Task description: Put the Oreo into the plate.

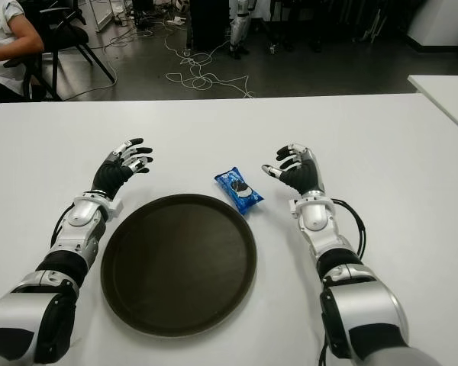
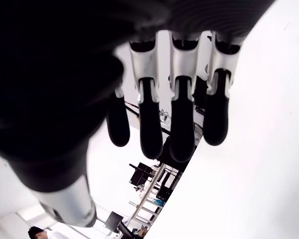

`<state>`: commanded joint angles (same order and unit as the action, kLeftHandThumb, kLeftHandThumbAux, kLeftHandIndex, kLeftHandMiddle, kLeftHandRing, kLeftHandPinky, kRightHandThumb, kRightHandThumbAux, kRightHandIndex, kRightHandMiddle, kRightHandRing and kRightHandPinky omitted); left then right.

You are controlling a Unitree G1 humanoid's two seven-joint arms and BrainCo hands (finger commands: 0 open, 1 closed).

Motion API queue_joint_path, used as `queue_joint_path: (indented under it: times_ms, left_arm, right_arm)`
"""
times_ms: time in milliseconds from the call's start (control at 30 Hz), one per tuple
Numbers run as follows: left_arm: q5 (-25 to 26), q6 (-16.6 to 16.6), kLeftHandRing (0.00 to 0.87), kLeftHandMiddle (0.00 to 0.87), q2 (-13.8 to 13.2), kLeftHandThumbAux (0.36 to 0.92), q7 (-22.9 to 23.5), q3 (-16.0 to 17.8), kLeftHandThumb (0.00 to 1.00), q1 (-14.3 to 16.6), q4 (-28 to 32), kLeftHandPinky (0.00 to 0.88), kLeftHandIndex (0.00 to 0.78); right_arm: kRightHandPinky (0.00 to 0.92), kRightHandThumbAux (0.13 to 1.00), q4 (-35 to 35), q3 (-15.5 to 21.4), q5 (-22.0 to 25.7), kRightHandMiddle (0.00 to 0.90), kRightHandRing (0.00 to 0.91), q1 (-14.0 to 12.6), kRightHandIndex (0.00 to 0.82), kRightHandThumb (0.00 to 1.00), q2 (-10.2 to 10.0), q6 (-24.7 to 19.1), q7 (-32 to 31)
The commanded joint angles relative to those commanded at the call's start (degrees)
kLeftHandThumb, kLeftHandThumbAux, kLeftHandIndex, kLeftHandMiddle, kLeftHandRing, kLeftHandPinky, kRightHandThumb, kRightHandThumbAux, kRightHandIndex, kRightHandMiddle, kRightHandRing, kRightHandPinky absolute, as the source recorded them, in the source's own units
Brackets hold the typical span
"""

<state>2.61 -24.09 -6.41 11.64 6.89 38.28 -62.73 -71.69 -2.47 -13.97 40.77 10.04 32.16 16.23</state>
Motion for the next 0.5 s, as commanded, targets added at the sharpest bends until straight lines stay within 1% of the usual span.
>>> queue_joint_path:
  times_ms: [133, 333, 500]
  left_arm:
    - [0.1, -0.2, 0.283, 0.285, 0.0, 0.704, 0.1, 0.1, 0.085, 0.0, -0.1, 0.322, 0.186]
    - [0.2, -0.7, 0.284, 0.287, 0.0, 0.702, 0.4, 0.2, 0.09, 0.1, -0.4, 0.325, 0.194]
    - [0.3, -1.1, 0.28, 0.285, 0.0, 0.712, 0.9, 0.2, 0.073, 0.2, -0.6, 0.316, 0.197]
  right_arm:
    - [0.532, 0.812, 0.0, 0.0, -0.1, 0.482, 0.502, 0.1, 0.447, 0.164, 0.0, -0.2, 0.1]
    - [0.527, 0.807, 0.0, -0.1, -0.3, 0.478, 0.505, 0.1, 0.445, 0.134, 0.0, -0.3, 0.1]
    - [0.533, 0.811, 0.0, 0.1, -0.4, 0.486, 0.51, 0.1, 0.448, 0.129, -0.1, -0.4, 0.2]
